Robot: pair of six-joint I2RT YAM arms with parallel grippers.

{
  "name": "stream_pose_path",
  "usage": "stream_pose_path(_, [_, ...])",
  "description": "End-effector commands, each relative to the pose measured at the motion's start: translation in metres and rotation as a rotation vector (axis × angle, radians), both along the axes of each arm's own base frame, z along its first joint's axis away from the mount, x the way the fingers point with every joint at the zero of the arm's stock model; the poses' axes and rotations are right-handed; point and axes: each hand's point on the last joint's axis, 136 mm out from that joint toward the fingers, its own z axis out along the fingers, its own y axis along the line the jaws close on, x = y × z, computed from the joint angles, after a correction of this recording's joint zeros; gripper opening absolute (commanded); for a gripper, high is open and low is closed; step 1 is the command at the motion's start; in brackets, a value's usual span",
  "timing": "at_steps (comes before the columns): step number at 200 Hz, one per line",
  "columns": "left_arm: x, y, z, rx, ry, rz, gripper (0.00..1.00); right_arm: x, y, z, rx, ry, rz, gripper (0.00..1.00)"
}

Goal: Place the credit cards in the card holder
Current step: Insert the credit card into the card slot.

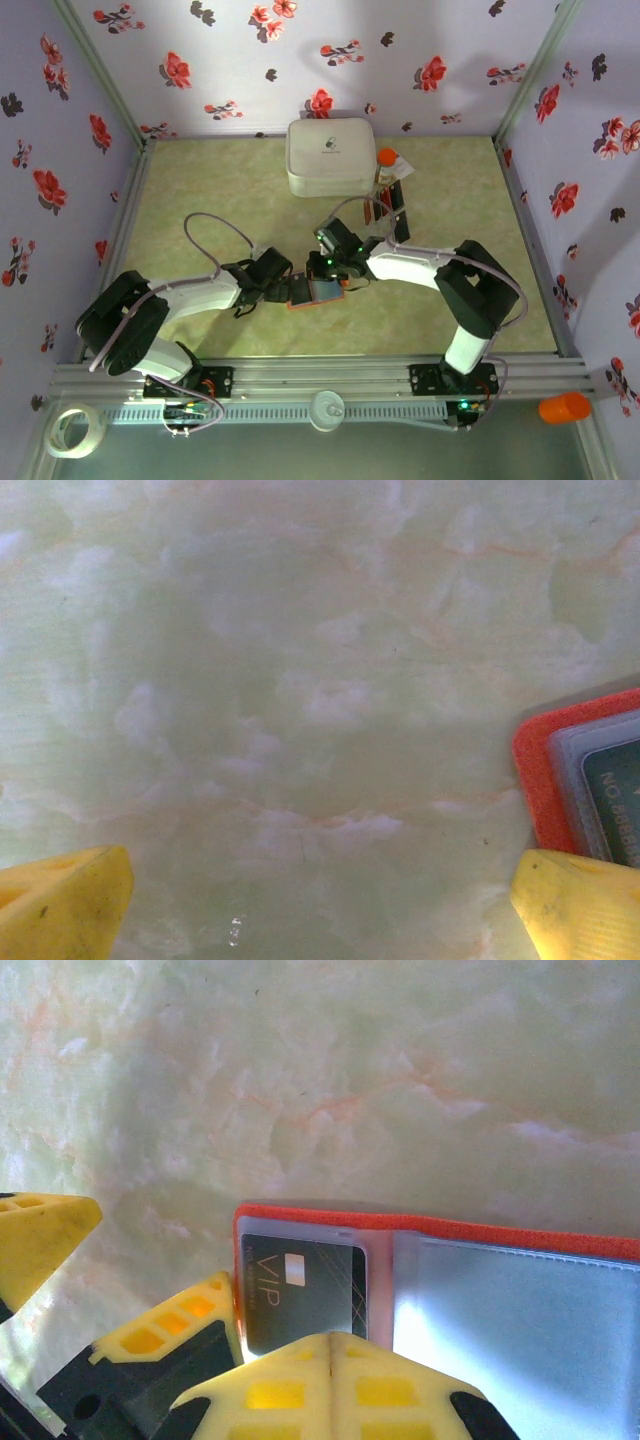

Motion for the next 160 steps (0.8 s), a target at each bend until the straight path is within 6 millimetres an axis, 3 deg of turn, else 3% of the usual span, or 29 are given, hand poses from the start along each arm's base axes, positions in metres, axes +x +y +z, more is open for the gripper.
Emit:
stream_pose_path(1, [-0.003,0.004,-0.013,0.02,0.023,-0.008,1.0,-0.003,-0.003,-0.018,-0.018,0.025,-0.007,0.06])
stream_pose_path(123, [-0.004,0.005,-0.013,0.022,0.025,-0.008,1.0,-0.019,0.009,-0.043,-0.03,0.072,0.021,0.04])
stream_pose_path(160, [-0.003,0.004,-0.012,0.02,0.023,-0.008,1.0,-0.016,0.009,-0.026,-0.022,0.048,0.025,0.04])
